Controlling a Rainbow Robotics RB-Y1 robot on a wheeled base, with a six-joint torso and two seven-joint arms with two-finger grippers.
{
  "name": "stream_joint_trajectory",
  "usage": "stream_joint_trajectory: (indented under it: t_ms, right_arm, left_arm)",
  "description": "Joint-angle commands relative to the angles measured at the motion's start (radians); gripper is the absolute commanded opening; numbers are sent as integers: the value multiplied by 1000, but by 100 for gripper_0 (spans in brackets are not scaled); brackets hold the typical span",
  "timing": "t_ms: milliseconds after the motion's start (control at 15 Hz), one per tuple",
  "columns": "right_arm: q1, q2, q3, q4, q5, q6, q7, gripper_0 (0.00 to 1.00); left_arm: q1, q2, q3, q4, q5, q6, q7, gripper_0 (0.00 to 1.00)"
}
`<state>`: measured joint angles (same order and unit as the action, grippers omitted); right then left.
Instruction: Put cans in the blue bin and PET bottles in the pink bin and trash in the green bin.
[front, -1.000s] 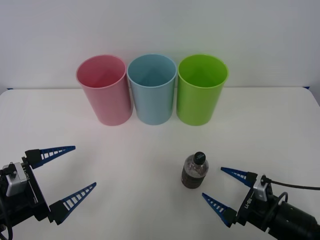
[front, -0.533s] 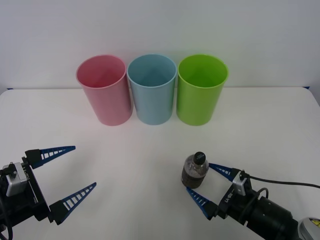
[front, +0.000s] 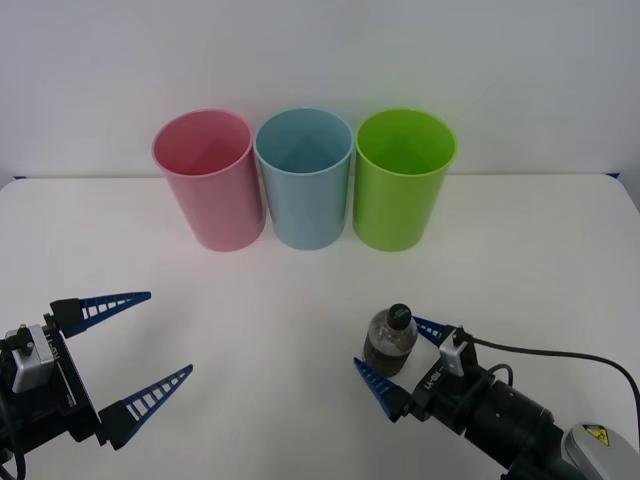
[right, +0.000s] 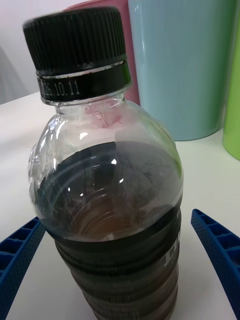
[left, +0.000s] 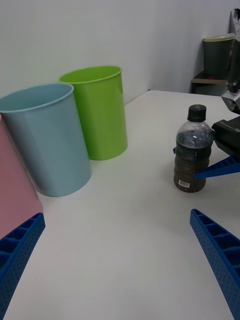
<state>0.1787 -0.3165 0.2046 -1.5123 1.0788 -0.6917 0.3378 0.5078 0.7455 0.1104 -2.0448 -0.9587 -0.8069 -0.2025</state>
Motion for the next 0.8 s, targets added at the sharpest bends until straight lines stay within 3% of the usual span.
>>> stream_joint_trajectory:
  t_ms: [67,333,400,467,533,800]
  right_arm:
    - [-8,10,2,7,-2,12,7,100]
    - [-28,13,2,43,-25,3,33,100]
    - [-28,13,2,43,-27,1,38,94]
    - [-30,13,2,43,-36,-3,43,21]
    - [-28,13,2,43,-40,-5,44,3]
    - [-30,13,2,43,-57,-8,59,0]
  left_arm:
    - [0,0,0,0,0,0,0,100]
    - [0,0,0,0,0,0,0,100]
    - [0,0,0,0,0,0,0,100]
    - [0,0,0,0,0,0,0,100]
    - [0,0,0,0,0,0,0,100]
    - [0,0,0,0,0,0,0,100]
